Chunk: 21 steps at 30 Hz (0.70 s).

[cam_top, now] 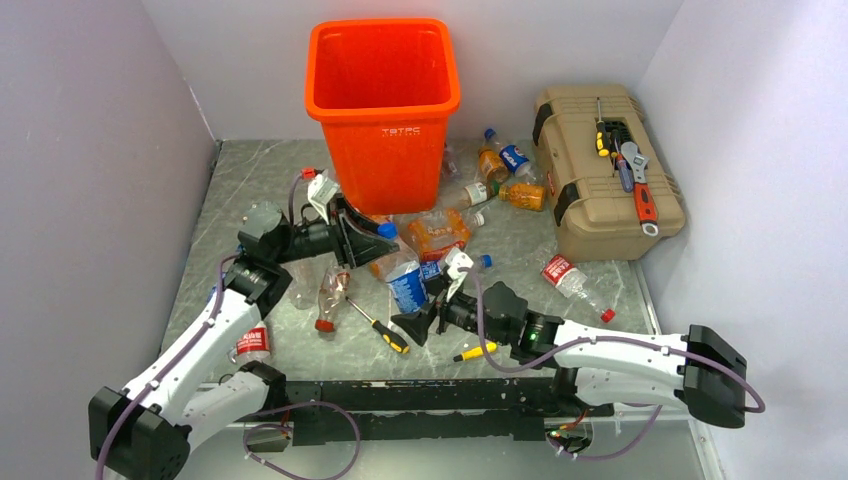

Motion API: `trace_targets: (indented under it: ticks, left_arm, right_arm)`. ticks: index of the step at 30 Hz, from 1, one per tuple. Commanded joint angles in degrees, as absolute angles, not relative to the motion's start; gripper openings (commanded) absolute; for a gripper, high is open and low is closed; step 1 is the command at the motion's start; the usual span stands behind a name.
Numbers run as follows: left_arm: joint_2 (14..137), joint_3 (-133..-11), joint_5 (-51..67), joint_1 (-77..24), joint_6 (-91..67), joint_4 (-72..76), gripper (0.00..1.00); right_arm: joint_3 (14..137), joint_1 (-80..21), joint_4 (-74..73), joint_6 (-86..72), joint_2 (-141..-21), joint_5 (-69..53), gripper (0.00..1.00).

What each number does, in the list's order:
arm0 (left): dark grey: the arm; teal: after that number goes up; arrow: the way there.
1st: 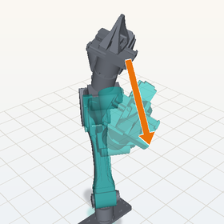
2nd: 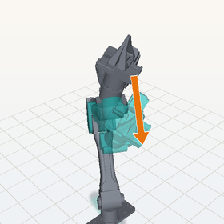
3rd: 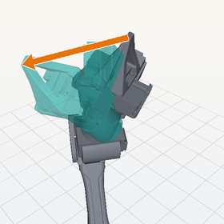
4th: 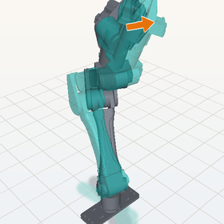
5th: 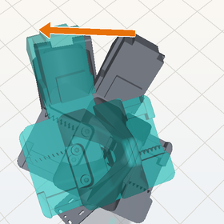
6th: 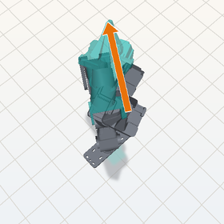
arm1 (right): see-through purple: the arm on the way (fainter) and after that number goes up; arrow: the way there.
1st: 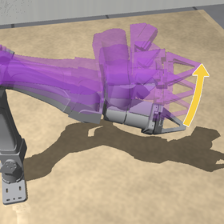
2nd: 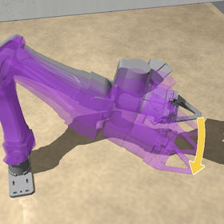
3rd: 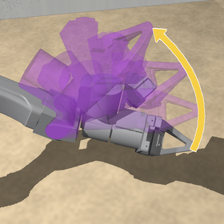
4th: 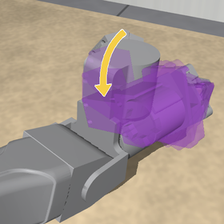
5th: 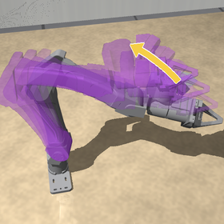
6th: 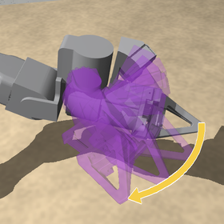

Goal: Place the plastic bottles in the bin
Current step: Place the plastic bottle in the trash bin.

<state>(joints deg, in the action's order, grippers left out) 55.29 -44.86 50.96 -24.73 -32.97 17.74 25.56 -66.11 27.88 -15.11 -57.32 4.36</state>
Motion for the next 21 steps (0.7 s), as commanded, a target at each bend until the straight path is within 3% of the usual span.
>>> trace_targets:
  ticks: [1,8,15,21]
  left_arm:
    - [52.7,-44.4,49.5,-25.0,-31.3,16.4,0.0]
    - [49.9,-44.8,41.5,-25.0,-26.1,9.8,0.0]
    - [45.5,-44.7,33.0,-25.0,-24.1,9.5,0.0]
    - [46.3,-55.7,24.0,-25.0,-18.7,9.1,0.0]
  right_arm:
    - [29.6,-66.2,21.4,-16.1,-55.8,5.1,1.0]
    - [35.0,-66.2,6.8,-18.3,-49.4,9.9,1.0]
    - [32.1,-66.2,2.3,-20.5,-40.5,14.0,1.0]
    - [27.8,-66.1,3.4,-19.9,-35.0,18.2,1.0]
